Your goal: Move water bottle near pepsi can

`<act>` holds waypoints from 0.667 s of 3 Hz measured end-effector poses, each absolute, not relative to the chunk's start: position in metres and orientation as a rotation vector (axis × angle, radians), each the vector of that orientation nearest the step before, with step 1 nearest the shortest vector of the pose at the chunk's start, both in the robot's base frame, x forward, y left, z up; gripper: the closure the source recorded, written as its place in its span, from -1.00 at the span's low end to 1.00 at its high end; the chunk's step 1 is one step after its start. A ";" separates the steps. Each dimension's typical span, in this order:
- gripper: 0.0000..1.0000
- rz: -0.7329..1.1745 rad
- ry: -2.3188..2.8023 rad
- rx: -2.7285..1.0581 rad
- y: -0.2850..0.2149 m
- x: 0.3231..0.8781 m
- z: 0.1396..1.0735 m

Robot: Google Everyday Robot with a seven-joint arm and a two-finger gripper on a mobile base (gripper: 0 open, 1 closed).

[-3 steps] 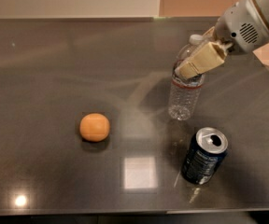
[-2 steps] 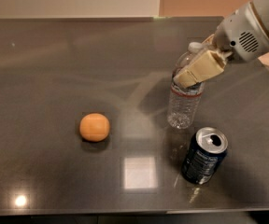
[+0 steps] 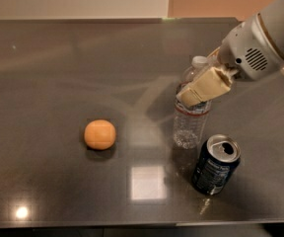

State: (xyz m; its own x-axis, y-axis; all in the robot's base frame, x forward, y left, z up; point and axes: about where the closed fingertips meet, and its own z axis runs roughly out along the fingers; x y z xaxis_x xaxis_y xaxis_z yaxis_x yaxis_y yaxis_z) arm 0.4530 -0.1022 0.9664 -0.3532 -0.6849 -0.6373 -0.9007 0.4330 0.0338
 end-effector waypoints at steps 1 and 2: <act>0.68 0.485 2.148 -1.306 -0.099 0.442 0.966; 0.21 0.466 2.149 -1.291 -0.097 0.436 0.963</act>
Offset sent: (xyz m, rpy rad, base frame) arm -0.0210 0.0056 -0.0107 -0.0134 -0.0359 -0.0614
